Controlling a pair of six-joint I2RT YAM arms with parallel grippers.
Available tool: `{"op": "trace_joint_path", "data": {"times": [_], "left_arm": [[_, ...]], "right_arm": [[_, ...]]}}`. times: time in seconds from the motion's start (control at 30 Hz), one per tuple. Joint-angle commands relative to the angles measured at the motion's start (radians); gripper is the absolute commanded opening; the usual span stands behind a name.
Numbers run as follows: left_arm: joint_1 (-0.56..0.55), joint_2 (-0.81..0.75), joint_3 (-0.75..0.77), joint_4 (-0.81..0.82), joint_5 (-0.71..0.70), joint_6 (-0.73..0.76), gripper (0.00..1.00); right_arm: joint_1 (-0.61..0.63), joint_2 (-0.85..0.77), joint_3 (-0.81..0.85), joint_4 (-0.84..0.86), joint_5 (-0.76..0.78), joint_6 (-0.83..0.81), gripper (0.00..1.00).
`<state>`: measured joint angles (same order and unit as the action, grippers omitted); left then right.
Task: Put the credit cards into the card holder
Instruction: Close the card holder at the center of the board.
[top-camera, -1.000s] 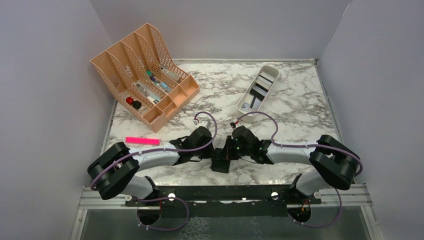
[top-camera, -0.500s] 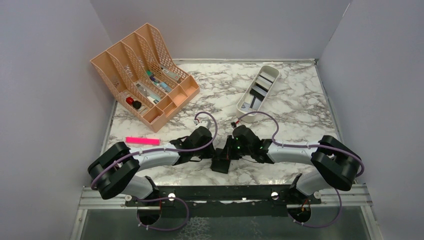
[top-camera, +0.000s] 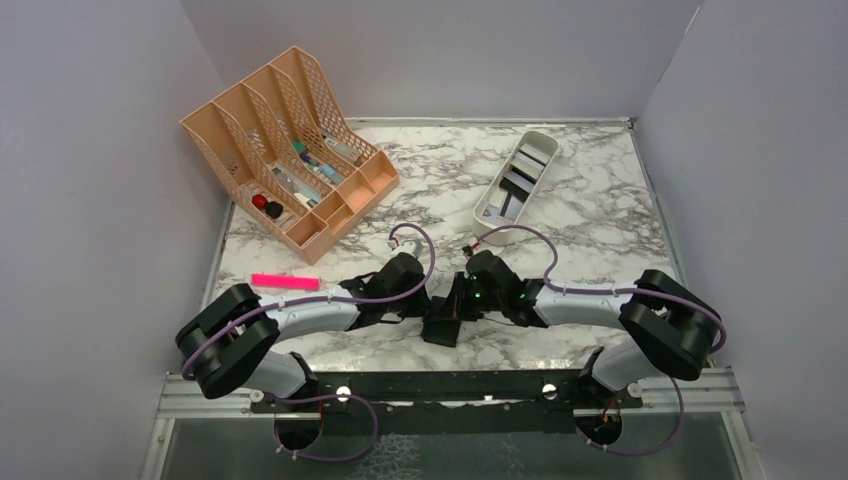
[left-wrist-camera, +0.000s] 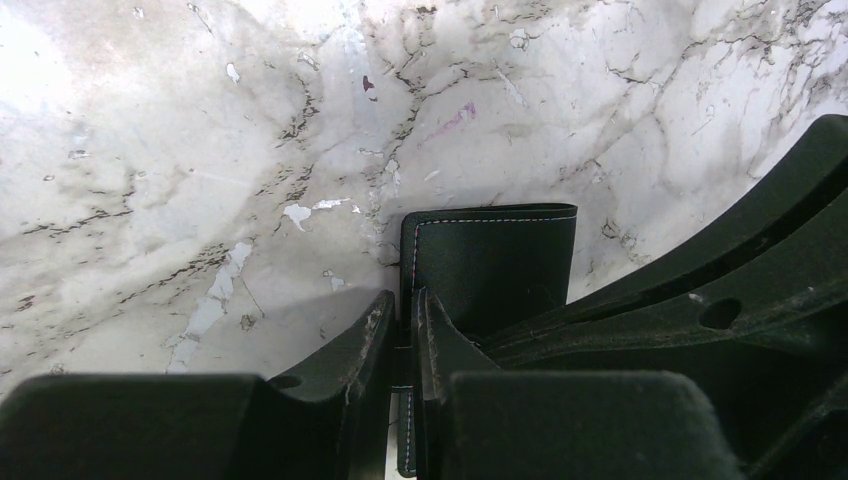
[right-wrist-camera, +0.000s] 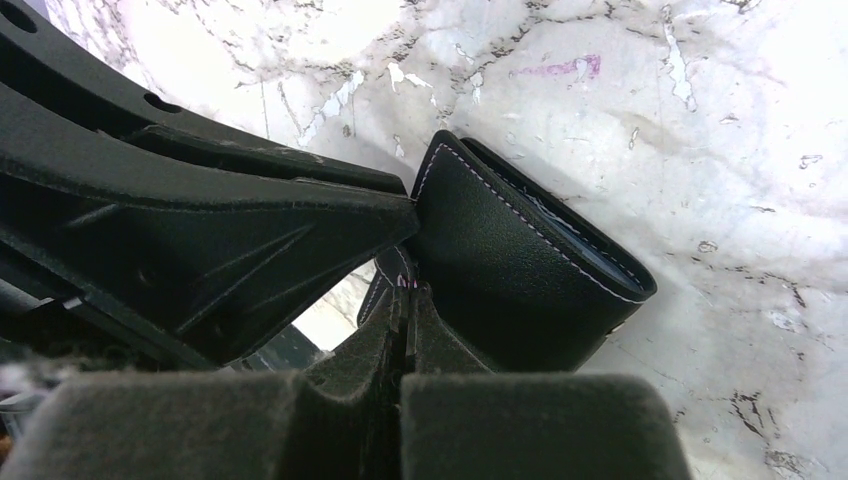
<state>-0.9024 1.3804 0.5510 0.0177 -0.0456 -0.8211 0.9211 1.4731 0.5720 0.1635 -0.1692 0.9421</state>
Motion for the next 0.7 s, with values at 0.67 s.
{"op": "trace_joint_path", "data": {"times": [0.67], "left_arm": [[0.003, 0.001, -0.013, -0.018, 0.003, 0.011, 0.15]], "right_arm": [[-0.003, -0.016, -0.016, -0.072, 0.092, -0.031, 0.01]]}}
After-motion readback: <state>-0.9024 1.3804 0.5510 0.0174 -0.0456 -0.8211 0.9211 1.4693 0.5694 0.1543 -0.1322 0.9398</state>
